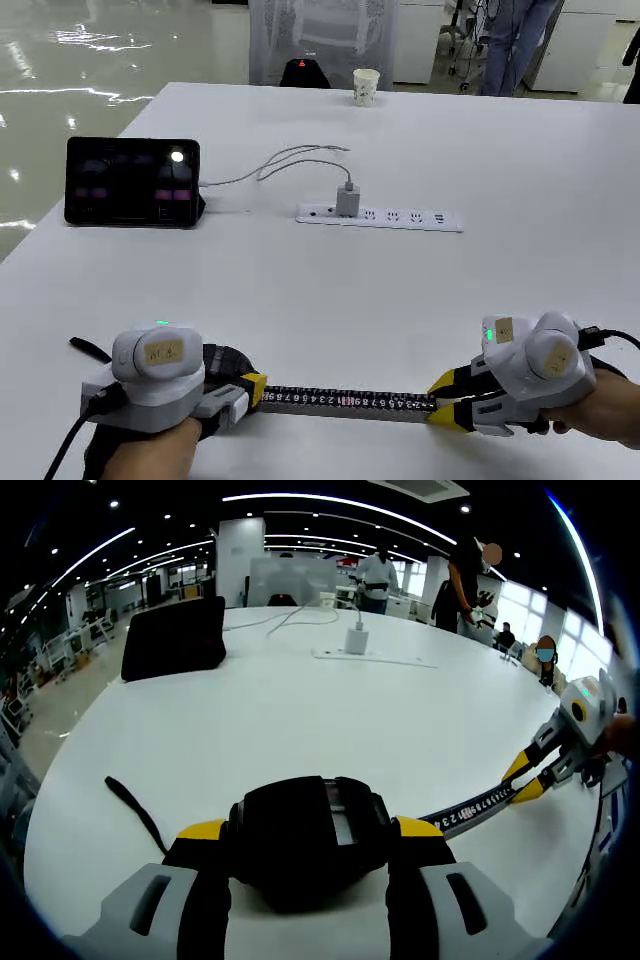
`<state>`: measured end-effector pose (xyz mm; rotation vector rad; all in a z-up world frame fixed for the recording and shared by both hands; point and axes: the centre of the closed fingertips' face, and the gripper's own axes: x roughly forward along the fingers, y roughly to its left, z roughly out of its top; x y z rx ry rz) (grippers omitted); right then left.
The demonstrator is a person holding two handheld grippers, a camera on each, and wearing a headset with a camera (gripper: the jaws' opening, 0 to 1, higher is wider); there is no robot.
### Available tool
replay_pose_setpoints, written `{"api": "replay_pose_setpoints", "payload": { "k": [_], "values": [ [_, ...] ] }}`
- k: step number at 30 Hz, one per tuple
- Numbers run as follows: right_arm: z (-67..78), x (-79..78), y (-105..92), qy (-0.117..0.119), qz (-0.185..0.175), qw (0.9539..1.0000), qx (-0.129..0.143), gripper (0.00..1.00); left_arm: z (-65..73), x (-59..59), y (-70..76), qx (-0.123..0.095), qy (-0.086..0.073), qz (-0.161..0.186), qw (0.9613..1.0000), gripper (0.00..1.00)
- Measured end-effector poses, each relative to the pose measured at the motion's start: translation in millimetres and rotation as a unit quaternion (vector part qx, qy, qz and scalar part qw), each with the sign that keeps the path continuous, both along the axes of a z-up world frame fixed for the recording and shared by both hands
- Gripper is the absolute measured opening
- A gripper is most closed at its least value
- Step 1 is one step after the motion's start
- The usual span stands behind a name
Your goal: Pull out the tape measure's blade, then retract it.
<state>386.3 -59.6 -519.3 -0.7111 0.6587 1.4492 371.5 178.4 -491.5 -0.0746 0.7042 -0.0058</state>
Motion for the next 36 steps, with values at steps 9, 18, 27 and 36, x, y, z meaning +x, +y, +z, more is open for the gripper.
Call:
{"api": "replay_pose_setpoints", "payload": {
  "k": [9, 18, 27, 36],
  "values": [
    [-0.1, -1.2, 10.1, 0.002, 0.003, 1.0, 0.004, 0.1, 0.1, -0.2, 0.3, -0.003, 0.001, -0.001, 1.0, 0.58],
    [0.1, -2.1, 20.9, 0.004, 0.006, 0.9999, 0.008, 0.1, -0.1, -0.3, 0.3, -0.006, 0.001, -0.002, 1.0, 0.58],
    [-0.4, -2.1, 29.3, 0.005, 0.009, 0.9999, 0.01, 0.1, -0.4, -0.6, 0.0, -0.008, 0.002, -0.002, 1.0, 0.58],
    [-0.5, -3.0, 38.5, 0.006, 0.012, 0.9998, 0.013, 0.1, -0.4, -0.8, -0.1, -0.009, 0.003, -0.003, 0.9999, 0.58]
  ]
}}
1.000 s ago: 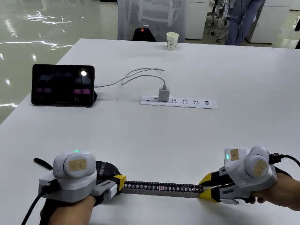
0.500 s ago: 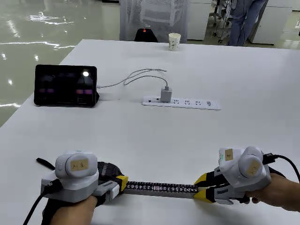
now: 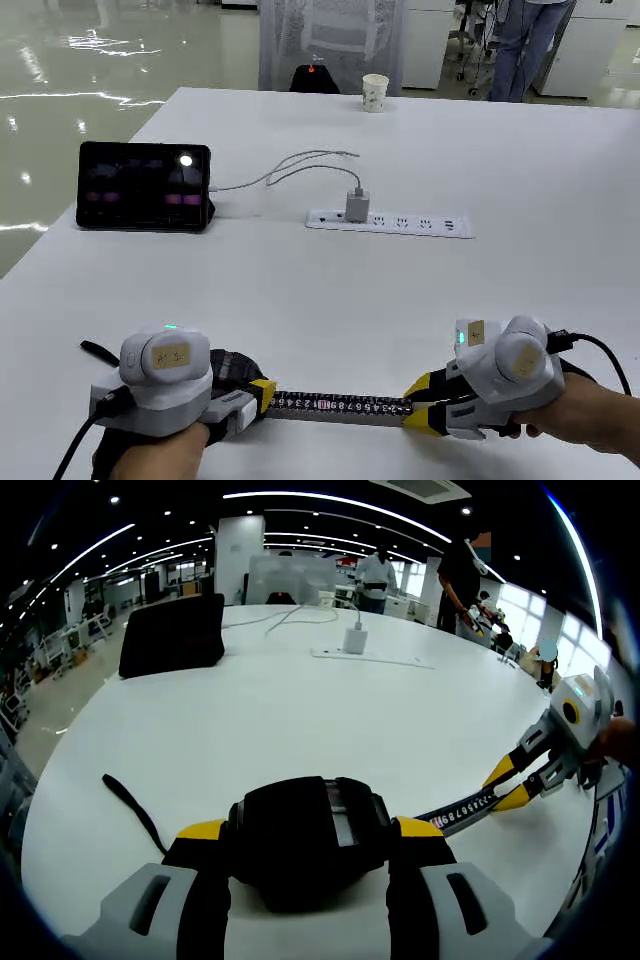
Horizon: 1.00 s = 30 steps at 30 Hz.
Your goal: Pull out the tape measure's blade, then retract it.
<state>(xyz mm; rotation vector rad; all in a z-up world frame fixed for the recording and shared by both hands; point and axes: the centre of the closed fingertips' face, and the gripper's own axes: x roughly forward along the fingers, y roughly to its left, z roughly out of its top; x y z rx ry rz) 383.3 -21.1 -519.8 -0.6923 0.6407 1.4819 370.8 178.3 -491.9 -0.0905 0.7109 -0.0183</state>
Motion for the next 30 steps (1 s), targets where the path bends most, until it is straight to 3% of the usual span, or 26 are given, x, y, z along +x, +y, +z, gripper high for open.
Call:
{"api": "replay_pose_setpoints", "payload": {
  "k": [30],
  "values": [
    [-0.3, -4.5, 33.8, 0.007, 0.011, 0.9998, 0.013, 0.1, -0.1, -0.6, 0.2, -0.007, 0.002, -0.002, 1.0, 0.58]
  ]
}}
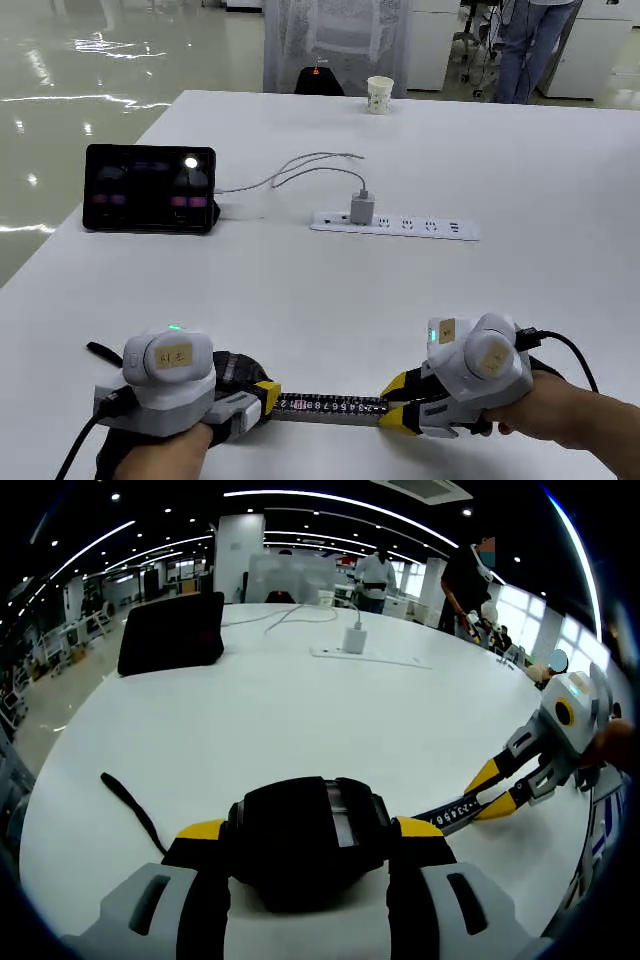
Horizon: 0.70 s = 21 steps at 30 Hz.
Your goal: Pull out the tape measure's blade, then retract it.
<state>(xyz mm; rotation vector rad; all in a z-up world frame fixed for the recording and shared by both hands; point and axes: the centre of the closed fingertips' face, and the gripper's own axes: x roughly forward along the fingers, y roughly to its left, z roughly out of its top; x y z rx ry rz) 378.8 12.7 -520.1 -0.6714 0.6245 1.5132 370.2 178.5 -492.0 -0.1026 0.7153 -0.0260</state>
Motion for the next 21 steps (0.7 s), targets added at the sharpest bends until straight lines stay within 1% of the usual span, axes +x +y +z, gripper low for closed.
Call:
{"api": "replay_pose_setpoints", "payload": {
  "k": [21],
  "values": [
    [0.5, -3.3, 19.1, 0.004, 0.004, 0.9999, 0.009, 0.1, 0.1, -0.2, 0.1, -0.003, 0.001, -0.002, 1.0, 0.58]
  ]
}}
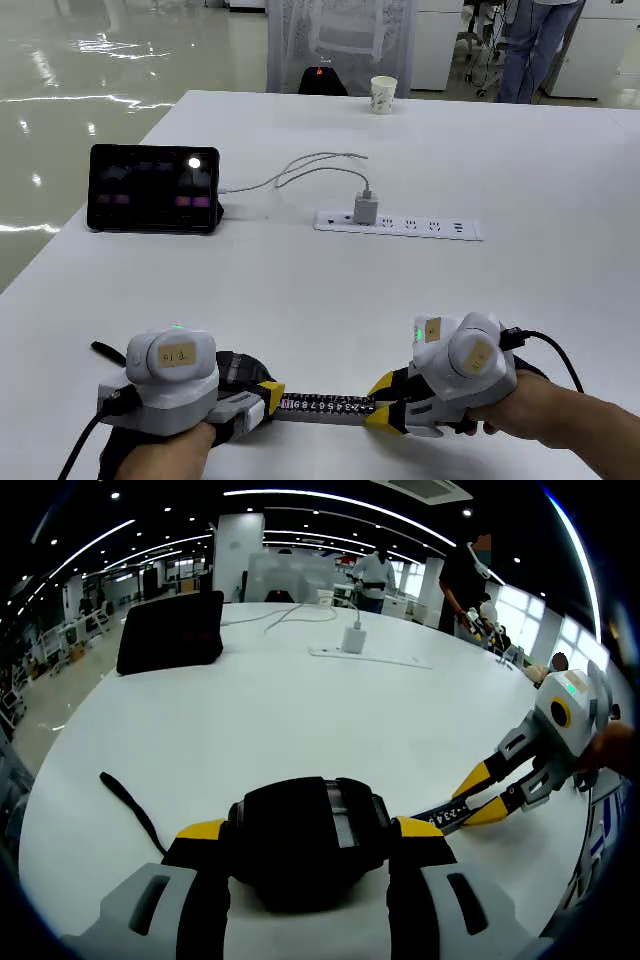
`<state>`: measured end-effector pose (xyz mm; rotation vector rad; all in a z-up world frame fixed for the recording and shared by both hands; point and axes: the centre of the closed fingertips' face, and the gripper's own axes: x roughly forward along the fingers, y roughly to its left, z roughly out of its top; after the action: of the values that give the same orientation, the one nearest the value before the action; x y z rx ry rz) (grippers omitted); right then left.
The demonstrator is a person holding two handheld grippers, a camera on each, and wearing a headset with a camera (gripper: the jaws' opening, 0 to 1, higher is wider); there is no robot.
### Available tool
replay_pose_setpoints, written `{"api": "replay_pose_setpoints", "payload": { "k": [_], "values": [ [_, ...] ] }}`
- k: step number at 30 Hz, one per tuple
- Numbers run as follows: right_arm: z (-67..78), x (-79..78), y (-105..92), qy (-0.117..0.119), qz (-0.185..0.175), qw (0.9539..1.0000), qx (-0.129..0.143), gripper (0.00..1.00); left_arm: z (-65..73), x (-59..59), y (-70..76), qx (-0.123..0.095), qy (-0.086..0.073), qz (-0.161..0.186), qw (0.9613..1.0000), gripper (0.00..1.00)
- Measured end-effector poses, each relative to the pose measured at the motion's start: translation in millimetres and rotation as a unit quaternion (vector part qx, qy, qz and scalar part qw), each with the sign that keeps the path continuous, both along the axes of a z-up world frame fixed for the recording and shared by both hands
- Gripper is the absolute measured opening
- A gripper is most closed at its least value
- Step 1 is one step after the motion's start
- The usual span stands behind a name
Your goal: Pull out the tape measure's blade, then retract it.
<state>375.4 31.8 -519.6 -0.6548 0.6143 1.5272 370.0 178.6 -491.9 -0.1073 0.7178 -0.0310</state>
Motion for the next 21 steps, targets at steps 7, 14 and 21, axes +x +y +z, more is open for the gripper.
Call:
{"api": "replay_pose_setpoints", "payload": {
  "k": [7, 14, 21],
  "values": [
    [-0.1, -0.8, 6.6, 0.002, 0.002, 1.0, 0.002, 0.1, -0.1, 0.2, 0.2, -0.001, 0.0, 0.0, 1.0, 0.58],
    [0.2, -2.0, 12.4, 0.004, 0.003, 1.0, 0.004, 0.1, 0.1, 0.1, 0.3, -0.001, 0.0, 0.0, 1.0, 0.58],
    [0.2, -2.8, 18.0, 0.005, 0.004, 1.0, 0.007, 0.1, 0.1, 0.1, 0.5, -0.002, 0.0, 0.001, 1.0, 0.58]
  ]
}}
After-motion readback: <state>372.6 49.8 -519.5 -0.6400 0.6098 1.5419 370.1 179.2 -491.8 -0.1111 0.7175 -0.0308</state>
